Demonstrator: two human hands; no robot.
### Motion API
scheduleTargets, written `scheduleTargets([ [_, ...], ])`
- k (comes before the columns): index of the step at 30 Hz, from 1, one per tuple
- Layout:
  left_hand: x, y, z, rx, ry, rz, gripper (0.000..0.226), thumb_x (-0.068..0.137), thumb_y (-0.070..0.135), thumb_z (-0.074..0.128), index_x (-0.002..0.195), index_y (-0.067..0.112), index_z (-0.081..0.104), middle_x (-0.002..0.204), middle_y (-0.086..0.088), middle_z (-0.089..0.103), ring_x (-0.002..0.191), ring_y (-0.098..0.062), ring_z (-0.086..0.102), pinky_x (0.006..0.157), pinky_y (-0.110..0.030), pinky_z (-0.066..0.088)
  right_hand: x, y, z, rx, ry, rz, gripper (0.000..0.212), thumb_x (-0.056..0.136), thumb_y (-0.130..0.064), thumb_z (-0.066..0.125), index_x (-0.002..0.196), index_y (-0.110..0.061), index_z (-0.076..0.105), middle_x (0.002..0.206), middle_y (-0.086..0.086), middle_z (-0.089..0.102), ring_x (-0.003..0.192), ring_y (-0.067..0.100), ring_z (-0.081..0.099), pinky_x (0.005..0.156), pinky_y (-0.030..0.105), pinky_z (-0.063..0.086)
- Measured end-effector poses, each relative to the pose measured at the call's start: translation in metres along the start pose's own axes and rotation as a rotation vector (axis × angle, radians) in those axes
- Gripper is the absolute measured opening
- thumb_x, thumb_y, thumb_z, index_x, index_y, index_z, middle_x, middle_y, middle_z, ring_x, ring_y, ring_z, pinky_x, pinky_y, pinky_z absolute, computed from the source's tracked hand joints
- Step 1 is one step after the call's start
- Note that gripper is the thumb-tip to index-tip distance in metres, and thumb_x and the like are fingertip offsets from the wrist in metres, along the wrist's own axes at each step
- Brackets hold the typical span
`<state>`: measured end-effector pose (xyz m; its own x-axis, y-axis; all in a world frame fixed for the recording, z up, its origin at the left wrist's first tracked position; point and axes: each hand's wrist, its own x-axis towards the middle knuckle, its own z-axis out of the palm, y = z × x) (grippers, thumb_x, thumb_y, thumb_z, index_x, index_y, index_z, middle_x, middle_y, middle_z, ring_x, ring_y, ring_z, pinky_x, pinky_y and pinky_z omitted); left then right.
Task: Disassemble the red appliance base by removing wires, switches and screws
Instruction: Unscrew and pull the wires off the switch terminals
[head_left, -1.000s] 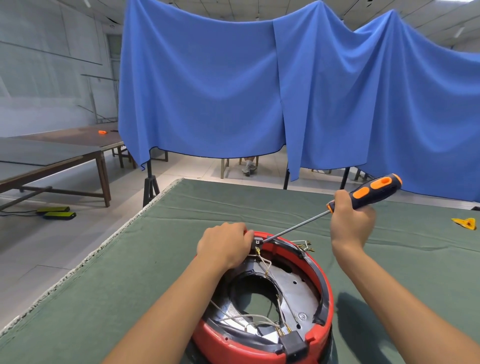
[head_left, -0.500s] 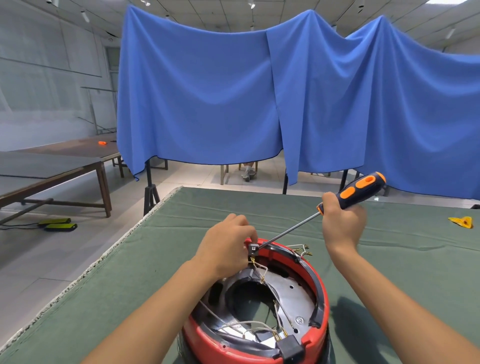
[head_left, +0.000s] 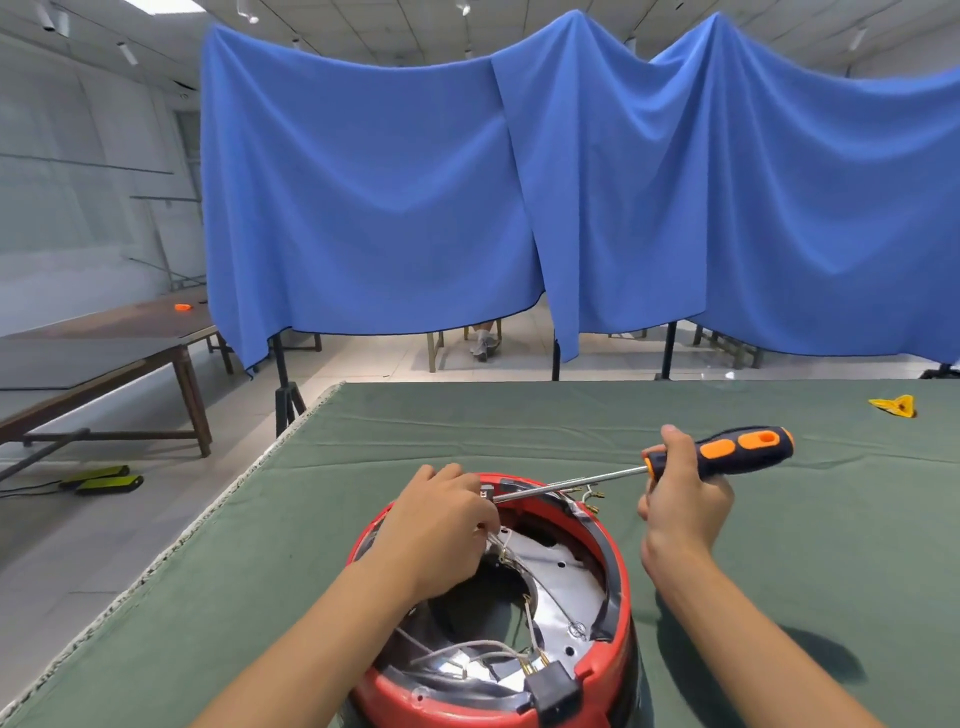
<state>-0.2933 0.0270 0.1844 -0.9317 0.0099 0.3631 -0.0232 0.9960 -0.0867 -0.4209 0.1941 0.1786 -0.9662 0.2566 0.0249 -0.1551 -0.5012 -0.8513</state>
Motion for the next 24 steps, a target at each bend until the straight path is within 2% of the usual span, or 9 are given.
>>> scheduleTargets([
  [3, 0.000, 0.002, -0.001, -0.006, -0.037, 0.026, 0.024, 0.090, 0.030, 0.051, 0.107, 0.035, 0.067, 0.105, 0.014, 0.061, 0.101, -0.012, 0.049, 0.073, -0.027, 0.017, 0.002, -0.003, -0.001, 0.023, 0.023, 0.002, 0.029, 0.080, -0.031, 0.068, 0.058, -0.017, 0.055, 0.043, -0.012, 0.050, 0.045, 0.011, 0.039, 0.053, 0.028, 0.029],
  [6, 0.002, 0.003, 0.001, 0.022, -0.062, 0.064, 0.022, 0.092, 0.033, 0.048, 0.106, 0.034, 0.065, 0.107, 0.014, 0.062, 0.102, -0.011, 0.052, 0.074, -0.026, 0.017, -0.003, -0.005, -0.001, -0.001, -0.047, -0.039, 0.032, 0.083, -0.029, 0.070, 0.056, -0.018, 0.057, 0.045, -0.011, 0.051, 0.040, 0.006, 0.041, 0.051, 0.027, 0.032],
  [9, 0.002, 0.003, 0.001, 0.019, -0.055, 0.096, 0.022, 0.093, 0.035, 0.047, 0.106, 0.032, 0.064, 0.106, 0.012, 0.064, 0.102, -0.012, 0.055, 0.077, -0.025, 0.025, -0.013, -0.010, 0.000, -0.129, -0.197, -0.129, 0.027, 0.082, -0.028, 0.074, 0.060, -0.017, 0.063, 0.049, -0.008, 0.056, 0.043, 0.006, 0.048, 0.048, 0.025, 0.038],
  [12, 0.002, 0.006, 0.002, -0.029, -0.048, 0.112, 0.022, 0.092, 0.034, 0.049, 0.105, 0.029, 0.066, 0.103, 0.010, 0.068, 0.096, -0.015, 0.060, 0.077, -0.026, 0.042, -0.029, -0.010, -0.001, -0.232, -0.412, -0.280, 0.007, 0.079, -0.022, 0.079, 0.077, -0.020, 0.073, 0.064, -0.011, 0.067, 0.053, 0.003, 0.058, 0.055, 0.019, 0.045],
  [15, 0.002, 0.008, 0.000, -0.013, -0.073, 0.116, 0.019, 0.091, 0.033, 0.048, 0.100, 0.029, 0.065, 0.099, 0.008, 0.067, 0.091, -0.017, 0.061, 0.068, -0.028, 0.042, -0.038, -0.008, -0.004, -0.266, -0.629, -0.379, 0.022, 0.080, -0.016, 0.078, 0.100, -0.022, 0.073, 0.081, -0.008, 0.072, 0.057, 0.017, 0.068, 0.052, 0.022, 0.050],
  [18, 0.002, 0.008, 0.001, -0.009, -0.104, 0.110, 0.004, 0.085, 0.031, 0.049, 0.083, 0.029, 0.051, 0.090, 0.006, 0.065, 0.082, -0.020, 0.058, 0.061, -0.029, 0.034, -0.038, -0.009, -0.002, -0.353, -0.755, -0.257, 0.037, 0.083, -0.018, 0.075, 0.112, -0.039, 0.066, 0.079, -0.011, 0.071, 0.052, 0.020, 0.068, 0.042, 0.024, 0.045],
  [20, 0.001, 0.008, -0.001, -0.015, -0.123, 0.073, 0.011, 0.078, 0.032, 0.051, 0.077, 0.028, 0.040, 0.083, 0.005, 0.063, 0.073, -0.019, 0.052, 0.059, -0.029, 0.032, -0.037, -0.007, -0.002, -0.385, -0.791, -0.189, 0.039, 0.084, -0.021, 0.074, 0.115, -0.042, 0.064, 0.078, -0.012, 0.069, 0.052, 0.023, 0.068, 0.040, 0.024, 0.042],
  [22, 0.000, 0.007, -0.003, -0.014, -0.087, 0.034, 0.014, 0.074, 0.034, 0.050, 0.075, 0.025, 0.039, 0.078, 0.005, 0.060, 0.070, -0.019, 0.050, 0.058, -0.031, 0.033, -0.036, -0.005, -0.002, -0.382, -0.795, -0.187, 0.037, 0.085, -0.021, 0.074, 0.114, -0.043, 0.064, 0.080, -0.011, 0.068, 0.051, 0.024, 0.068, 0.039, 0.023, 0.040],
  [24, -0.001, 0.006, -0.009, -0.007, 0.011, 0.012, 0.014, 0.070, 0.034, 0.045, 0.070, 0.021, 0.042, 0.073, 0.004, 0.058, 0.072, -0.021, 0.053, 0.056, -0.030, 0.034, -0.035, -0.005, -0.002, -0.349, -0.773, -0.198, 0.035, 0.085, -0.021, 0.074, 0.111, -0.041, 0.065, 0.080, -0.003, 0.069, 0.050, 0.026, 0.067, 0.039, 0.024, 0.040],
])
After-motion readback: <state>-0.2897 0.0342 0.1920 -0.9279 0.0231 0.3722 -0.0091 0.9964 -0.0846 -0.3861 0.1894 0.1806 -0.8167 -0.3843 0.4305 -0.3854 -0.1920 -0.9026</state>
